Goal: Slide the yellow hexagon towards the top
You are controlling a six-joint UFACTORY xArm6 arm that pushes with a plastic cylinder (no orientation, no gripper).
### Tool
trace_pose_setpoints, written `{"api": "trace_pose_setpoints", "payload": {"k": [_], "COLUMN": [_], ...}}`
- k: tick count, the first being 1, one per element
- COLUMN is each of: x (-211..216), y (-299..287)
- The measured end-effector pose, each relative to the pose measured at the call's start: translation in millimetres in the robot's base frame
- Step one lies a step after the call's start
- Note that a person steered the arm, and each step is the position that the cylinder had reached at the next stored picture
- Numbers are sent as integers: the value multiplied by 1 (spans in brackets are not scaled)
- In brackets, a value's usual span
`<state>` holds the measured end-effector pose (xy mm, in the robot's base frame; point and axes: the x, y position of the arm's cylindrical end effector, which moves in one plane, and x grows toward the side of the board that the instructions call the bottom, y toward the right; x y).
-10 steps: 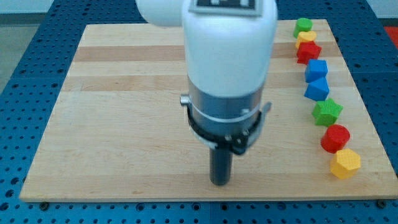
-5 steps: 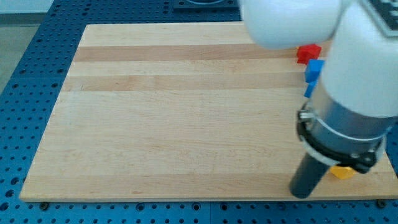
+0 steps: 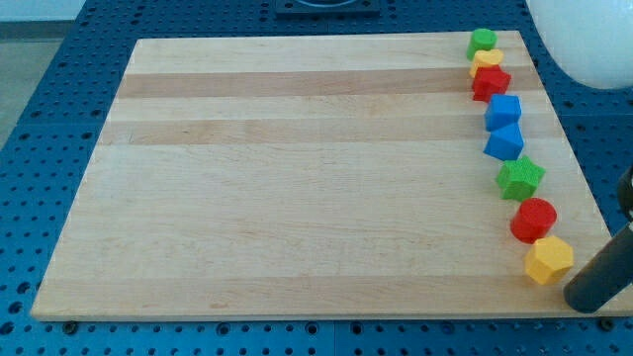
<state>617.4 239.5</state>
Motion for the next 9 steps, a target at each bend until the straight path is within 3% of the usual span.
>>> {"api": "trace_pose_setpoints", "payload": {"k": [3, 5, 9], "x": [-27, -47, -140], "y": [-8, -62, -68]}}
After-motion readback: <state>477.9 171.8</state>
